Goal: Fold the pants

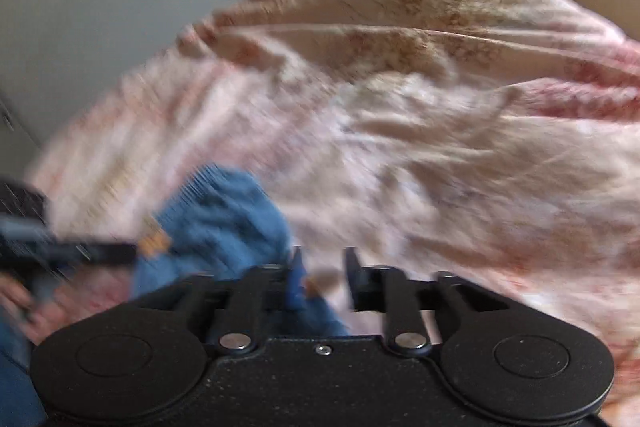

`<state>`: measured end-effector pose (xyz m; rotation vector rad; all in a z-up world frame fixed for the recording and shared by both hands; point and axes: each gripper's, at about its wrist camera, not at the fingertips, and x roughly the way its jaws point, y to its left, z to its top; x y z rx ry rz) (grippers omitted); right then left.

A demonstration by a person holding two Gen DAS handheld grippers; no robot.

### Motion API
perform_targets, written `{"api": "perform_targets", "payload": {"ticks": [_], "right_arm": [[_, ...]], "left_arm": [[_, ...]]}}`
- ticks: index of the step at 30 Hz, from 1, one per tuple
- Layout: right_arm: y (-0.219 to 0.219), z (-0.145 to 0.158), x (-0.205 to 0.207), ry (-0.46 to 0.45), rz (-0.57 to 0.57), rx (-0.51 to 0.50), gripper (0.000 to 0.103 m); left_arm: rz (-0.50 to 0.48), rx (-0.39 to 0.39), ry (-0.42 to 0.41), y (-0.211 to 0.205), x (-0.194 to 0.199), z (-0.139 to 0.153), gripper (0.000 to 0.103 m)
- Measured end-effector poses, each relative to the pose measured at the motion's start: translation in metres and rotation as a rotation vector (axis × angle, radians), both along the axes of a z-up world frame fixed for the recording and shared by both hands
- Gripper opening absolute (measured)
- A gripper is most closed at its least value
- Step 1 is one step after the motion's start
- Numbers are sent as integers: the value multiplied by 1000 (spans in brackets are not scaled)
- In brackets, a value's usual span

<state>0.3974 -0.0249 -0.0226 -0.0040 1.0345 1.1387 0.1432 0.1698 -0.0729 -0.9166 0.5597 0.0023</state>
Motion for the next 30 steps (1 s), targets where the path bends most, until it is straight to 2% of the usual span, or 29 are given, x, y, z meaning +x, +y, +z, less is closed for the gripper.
{"api": "perform_targets", "payload": {"ticks": [1,6,8,10,11,14,17,22,24,27,29,30], "right_arm": [[7,1,1,14,6,23,58],[48,-8,6,77,74,34,56],[60,-11,0,58,119,4,26],[63,-6,-15,-47,172,-11,12],[59,-4,-18,-73,181,10,10],[41,2,-19,-111,133,27,9],[30,6,-18,-110,115,37,9],[29,8,-16,-104,114,57,9],[29,8,-15,-99,110,61,9],[28,6,-15,-92,103,59,10],[29,4,-13,-81,91,60,10],[29,2,-12,-78,85,59,11]], "left_arm": [[4,-9,-1,1,0,-1,78],[1,-1,-6,0,0,-2,78],[-4,-1,-8,0,0,-2,79],[-19,-11,-14,2,0,-2,82],[-37,-17,-24,3,2,-2,86],[-73,-25,-55,6,9,-4,90],[-88,-75,-96,10,20,-10,91],[-110,-115,-143,17,38,-22,77],[-94,-135,-127,20,39,-28,66],[-101,-160,-113,23,44,-35,65],[-114,-132,-98,19,49,-35,64],[-113,-108,-85,16,50,-33,59]]}}
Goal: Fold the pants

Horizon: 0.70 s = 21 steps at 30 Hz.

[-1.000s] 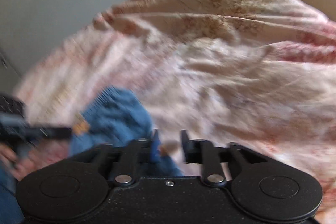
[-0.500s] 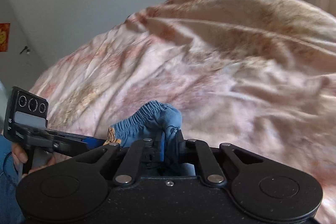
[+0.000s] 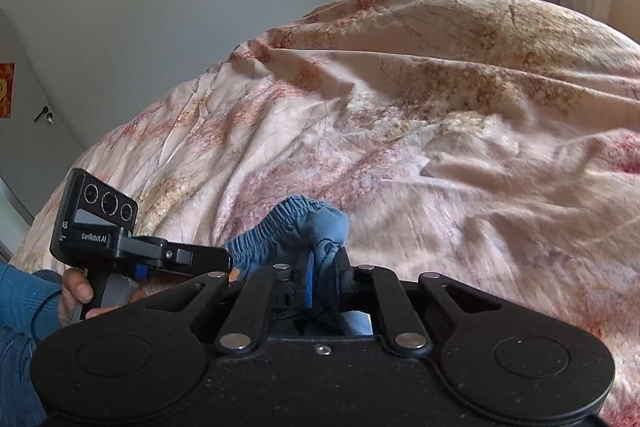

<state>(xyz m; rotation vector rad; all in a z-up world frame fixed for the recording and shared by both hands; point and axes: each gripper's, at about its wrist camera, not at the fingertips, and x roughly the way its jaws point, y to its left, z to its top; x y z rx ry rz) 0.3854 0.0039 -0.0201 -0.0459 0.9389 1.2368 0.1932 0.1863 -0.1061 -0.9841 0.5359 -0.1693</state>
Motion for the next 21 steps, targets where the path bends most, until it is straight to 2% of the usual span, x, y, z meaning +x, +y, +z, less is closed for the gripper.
{"api": "perform_targets", "payload": {"ticks": [1,2,3,5,6,11,13,14,16,18,19,21], "right_arm": [[-1,-2,1,5,-6,-2,11],[-1,-3,2,11,-11,-2,11],[-2,-5,3,16,-18,-5,12],[-1,-9,3,18,-25,-16,13],[-1,-10,2,16,-28,-19,13],[2,-9,-2,-5,-45,-29,15],[5,-4,-7,-25,-50,-25,16],[7,0,-10,-39,-48,-16,16],[11,8,-17,-86,-51,-10,23],[16,14,-22,-128,-62,-18,28],[17,17,-25,-143,-65,-16,29],[23,19,-31,-178,-58,-21,29]], "left_arm": [[10,33,21,-4,2,1,54],[19,63,47,-5,0,3,40],[33,89,77,-7,1,4,30],[53,110,81,-10,0,10,26],[57,145,76,-14,0,15,23],[81,481,13,-49,-12,54,17],[104,582,-16,-60,-20,73,17],[115,605,-18,-63,-23,80,17],[131,617,-6,-64,-30,85,17],[135,627,66,-60,-33,75,17],[131,604,118,-54,-34,67,17],[136,475,194,-38,-34,49,17]]}}
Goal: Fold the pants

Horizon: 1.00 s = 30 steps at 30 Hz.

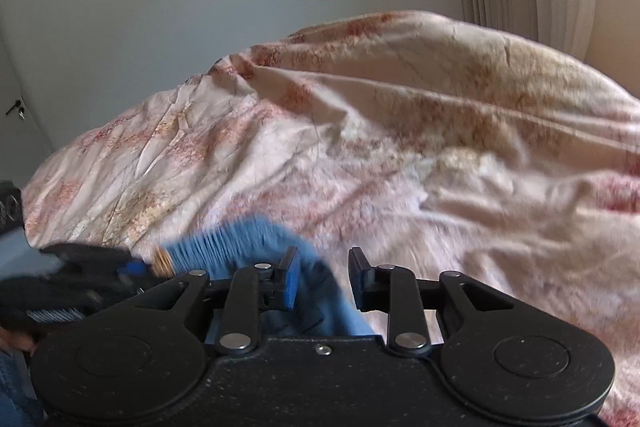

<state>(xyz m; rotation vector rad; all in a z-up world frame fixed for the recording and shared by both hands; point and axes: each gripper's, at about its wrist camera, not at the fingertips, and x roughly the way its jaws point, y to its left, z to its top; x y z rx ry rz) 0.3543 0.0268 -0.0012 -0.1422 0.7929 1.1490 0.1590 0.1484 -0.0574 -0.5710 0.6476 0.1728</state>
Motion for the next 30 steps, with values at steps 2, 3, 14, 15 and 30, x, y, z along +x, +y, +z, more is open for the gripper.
{"api": "perform_targets", "payload": {"ticks": [2,3,14,15,30], "right_arm": [[7,-4,-7,-16,17,-15,31],[11,-8,-9,-14,31,-25,33],[-9,5,-15,-165,-69,-78,33],[-9,6,-27,-172,-19,-88,36],[-106,15,-32,-199,-285,-274,58]], "left_arm": [[22,-80,1,9,0,-4,17],[22,-82,-3,11,-4,-3,17],[25,-90,-8,12,-5,-5,17],[23,-81,-8,10,-5,-5,17],[17,-25,-5,0,0,-2,18]]}}
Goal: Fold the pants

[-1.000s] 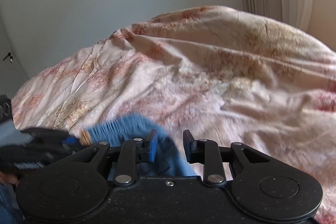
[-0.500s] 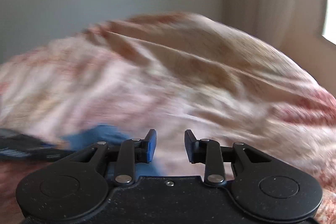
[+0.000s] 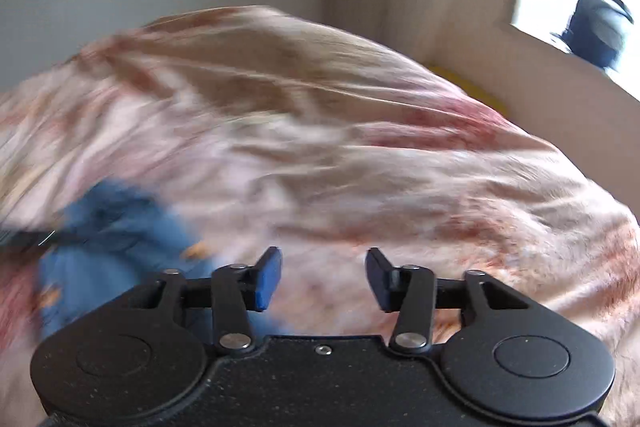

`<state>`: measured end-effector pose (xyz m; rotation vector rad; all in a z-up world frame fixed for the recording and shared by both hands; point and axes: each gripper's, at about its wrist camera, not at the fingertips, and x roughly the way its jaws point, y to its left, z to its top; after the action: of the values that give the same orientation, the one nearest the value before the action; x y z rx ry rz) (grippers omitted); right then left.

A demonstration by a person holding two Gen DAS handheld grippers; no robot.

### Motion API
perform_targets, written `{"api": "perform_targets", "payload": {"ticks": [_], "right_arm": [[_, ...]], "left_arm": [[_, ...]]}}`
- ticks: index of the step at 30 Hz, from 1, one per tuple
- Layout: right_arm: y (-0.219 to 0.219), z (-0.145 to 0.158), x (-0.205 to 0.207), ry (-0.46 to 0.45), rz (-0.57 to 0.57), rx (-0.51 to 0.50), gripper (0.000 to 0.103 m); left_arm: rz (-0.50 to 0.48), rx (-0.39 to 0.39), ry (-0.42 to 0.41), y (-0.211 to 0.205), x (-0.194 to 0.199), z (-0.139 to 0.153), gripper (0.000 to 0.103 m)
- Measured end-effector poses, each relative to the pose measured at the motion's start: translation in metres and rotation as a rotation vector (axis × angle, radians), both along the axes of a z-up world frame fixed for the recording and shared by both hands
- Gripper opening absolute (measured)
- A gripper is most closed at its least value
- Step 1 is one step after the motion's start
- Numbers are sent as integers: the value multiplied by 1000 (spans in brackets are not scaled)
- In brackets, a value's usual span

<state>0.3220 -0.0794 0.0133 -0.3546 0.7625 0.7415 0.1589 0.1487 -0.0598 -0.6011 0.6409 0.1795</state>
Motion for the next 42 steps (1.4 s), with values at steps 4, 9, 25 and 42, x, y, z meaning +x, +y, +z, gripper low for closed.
{"api": "perform_targets", "payload": {"ticks": [4,9,25,42], "right_arm": [[-2,-37,-8,-24,-61,-197,60],[-53,-34,12,-11,-278,-74,78],[-81,-49,-181,-295,-250,-86,102],[-261,21,-196,-359,-640,230,102]], "left_arm": [[6,10,-5,-2,0,-1,18],[0,92,-8,-12,1,1,18],[-105,396,-243,-89,-26,83,18],[-831,684,-325,-353,-48,97,19]]}}
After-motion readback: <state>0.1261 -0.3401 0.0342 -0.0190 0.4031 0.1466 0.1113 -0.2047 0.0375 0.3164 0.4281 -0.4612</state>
